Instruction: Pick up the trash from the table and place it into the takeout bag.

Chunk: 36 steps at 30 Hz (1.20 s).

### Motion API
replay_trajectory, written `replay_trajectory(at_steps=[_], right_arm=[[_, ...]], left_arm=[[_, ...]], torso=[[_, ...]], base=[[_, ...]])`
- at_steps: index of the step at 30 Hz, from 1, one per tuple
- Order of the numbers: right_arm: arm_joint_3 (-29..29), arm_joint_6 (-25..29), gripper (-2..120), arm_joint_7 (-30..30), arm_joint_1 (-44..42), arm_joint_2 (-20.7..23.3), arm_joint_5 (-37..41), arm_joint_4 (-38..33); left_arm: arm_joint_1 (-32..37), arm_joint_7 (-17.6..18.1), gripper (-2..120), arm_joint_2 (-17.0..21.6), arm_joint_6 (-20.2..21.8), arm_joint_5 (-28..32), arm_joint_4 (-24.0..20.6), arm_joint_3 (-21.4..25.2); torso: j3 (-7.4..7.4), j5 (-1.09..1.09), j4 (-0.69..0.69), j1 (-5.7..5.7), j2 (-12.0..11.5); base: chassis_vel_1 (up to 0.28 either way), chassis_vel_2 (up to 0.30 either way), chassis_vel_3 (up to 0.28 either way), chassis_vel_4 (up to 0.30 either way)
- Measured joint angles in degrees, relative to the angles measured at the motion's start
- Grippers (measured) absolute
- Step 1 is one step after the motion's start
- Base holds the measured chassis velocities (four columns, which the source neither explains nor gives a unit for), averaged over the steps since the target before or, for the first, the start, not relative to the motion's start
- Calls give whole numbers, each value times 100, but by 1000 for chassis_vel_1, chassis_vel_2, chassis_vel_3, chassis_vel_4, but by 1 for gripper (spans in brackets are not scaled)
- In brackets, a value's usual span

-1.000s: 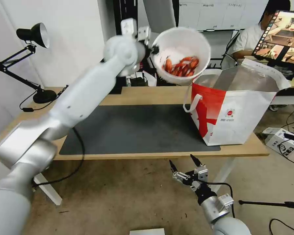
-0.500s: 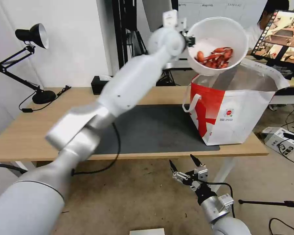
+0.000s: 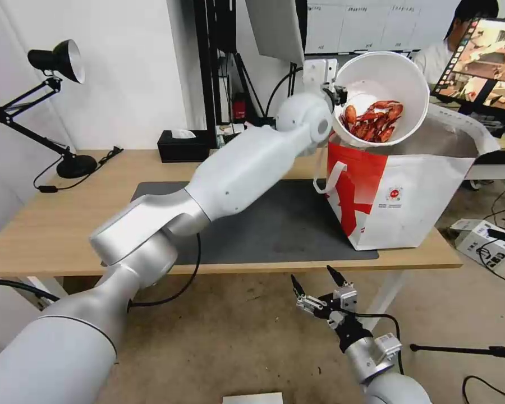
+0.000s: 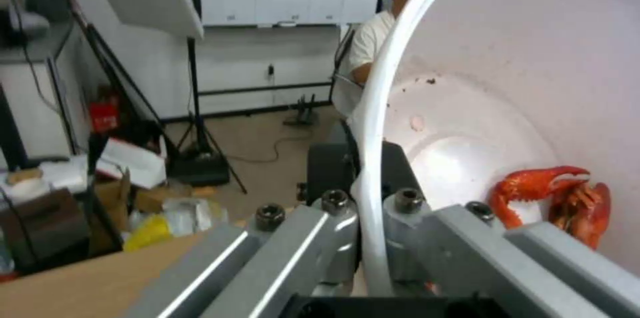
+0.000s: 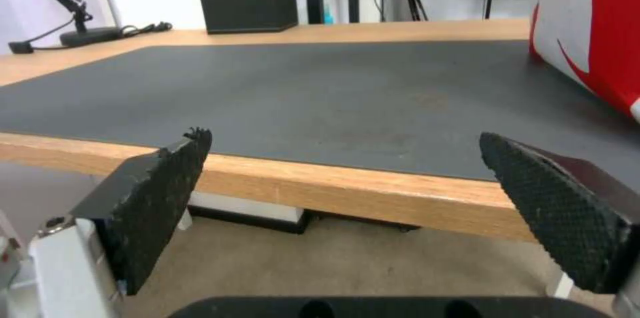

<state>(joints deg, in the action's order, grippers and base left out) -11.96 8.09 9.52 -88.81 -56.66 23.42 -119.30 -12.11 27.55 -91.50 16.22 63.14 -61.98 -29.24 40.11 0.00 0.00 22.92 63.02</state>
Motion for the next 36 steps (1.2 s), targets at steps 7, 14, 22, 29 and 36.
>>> replay_trajectory(at_steps=[7, 14, 22, 29, 36], right_arm=[[0, 0, 100, 0, 0, 0, 0, 0], [0, 0, 100, 0, 0, 0, 0, 0], [0, 0, 100, 0, 0, 0, 0, 0], [0, 0, 100, 0, 0, 0, 0, 0], [0, 0, 100, 0, 0, 0, 0, 0]], left_arm=[[227, -194, 0, 11, -277, -762, -84, -193], [336, -514, 0, 35, -278, -904, -215, -304], [213, -1042, 0, 38, -43, -550, -154, -403], [223, -1513, 6, 94, -8, -538, -138, -546], [252, -1563, 29, 58, -59, -551, -147, -568]], torso=[[0, 0, 0, 0, 0], [0, 0, 1, 0, 0], [0, 0, 0, 0, 0], [0, 0, 0, 0, 0], [0, 0, 0, 0, 0]], base=[[0, 0, 0, 0], [0, 0, 0, 0], [0, 0, 0, 0], [0, 0, 0, 0], [0, 0, 0, 0]])
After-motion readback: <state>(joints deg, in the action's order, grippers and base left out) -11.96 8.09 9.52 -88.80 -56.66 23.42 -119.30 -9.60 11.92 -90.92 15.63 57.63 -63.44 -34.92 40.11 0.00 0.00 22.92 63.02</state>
